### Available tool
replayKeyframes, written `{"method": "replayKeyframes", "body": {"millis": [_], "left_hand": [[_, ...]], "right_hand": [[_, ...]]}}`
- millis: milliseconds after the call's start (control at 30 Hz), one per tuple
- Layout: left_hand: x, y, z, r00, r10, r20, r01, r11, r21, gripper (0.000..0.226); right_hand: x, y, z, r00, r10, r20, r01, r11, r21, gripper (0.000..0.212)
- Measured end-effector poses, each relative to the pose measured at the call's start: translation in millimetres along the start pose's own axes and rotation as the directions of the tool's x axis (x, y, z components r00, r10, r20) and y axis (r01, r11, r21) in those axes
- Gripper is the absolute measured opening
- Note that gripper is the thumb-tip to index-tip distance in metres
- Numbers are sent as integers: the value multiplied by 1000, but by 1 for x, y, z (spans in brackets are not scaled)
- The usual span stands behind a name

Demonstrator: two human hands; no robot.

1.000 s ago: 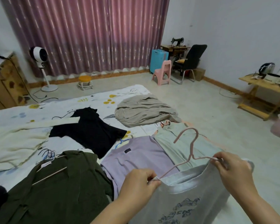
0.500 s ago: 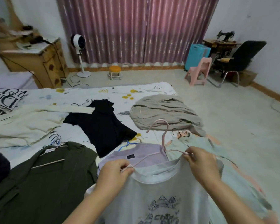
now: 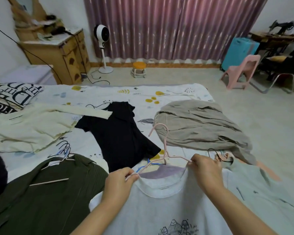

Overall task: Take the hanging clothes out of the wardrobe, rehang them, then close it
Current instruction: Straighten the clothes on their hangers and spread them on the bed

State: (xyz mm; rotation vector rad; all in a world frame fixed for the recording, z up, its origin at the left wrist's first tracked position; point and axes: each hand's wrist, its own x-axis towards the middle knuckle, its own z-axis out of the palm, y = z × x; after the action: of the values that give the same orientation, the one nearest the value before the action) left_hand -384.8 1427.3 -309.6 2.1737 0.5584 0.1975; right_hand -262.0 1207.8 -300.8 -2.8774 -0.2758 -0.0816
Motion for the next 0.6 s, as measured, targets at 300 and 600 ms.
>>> {"method": "replayKeyframes", "body": {"millis": [300,600], "left_hand": [[102,-99,82,992,-104,77,92,986,139,24],[127,-176,155,980,-149,130,108,955,276,18]], "right_hand": [[73,1,145,985,54,162,-33,991,-129,5],[64,10,255,978,-20,208,52,988,-145,37]]}}
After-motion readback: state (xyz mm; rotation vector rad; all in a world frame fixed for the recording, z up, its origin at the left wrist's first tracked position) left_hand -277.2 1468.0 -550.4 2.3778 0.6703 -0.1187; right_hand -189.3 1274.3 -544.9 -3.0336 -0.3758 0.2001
